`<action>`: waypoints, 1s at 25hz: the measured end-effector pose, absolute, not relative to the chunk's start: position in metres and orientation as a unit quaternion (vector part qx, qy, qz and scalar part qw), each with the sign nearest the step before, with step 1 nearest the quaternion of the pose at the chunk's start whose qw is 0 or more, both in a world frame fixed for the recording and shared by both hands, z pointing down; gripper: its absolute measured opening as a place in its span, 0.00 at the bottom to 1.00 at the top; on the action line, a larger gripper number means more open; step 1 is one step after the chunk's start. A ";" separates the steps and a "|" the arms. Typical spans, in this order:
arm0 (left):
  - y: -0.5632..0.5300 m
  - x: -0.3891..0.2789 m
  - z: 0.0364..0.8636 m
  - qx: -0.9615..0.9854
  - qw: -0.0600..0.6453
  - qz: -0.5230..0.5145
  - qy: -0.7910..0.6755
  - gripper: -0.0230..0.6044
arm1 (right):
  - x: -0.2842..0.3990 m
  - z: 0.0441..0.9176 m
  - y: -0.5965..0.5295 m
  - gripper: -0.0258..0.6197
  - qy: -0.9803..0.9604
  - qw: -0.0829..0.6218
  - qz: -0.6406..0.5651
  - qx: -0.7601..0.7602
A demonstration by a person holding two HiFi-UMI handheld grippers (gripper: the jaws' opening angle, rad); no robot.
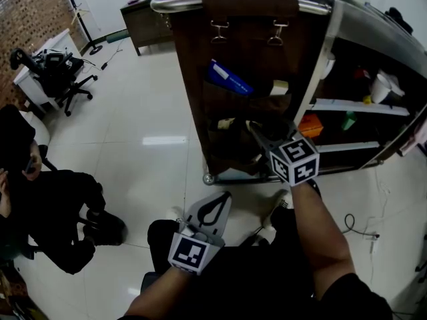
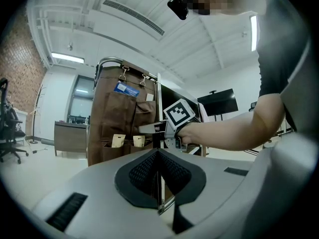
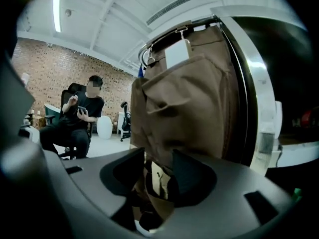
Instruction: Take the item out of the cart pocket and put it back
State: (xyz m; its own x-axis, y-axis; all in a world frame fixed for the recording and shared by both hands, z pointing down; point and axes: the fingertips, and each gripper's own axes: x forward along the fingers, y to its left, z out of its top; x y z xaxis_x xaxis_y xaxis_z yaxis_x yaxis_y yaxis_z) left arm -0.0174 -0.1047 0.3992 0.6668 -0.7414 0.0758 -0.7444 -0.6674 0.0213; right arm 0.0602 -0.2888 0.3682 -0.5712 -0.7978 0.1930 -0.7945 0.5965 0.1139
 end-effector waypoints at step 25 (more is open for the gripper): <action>-0.105 -0.016 0.400 0.913 0.027 0.030 -0.406 0.04 | 0.053 0.426 -0.310 0.20 -0.883 0.200 -0.009 0.426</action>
State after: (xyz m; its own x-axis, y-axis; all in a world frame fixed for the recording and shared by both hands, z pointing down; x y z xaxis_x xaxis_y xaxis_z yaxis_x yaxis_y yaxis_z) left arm -0.0159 -0.1048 0.4002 0.6684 -0.7398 0.0774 -0.7431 -0.6688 0.0249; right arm 0.0535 -0.3100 0.4256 -0.5578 -0.7549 0.3449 -0.7475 0.6375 0.1865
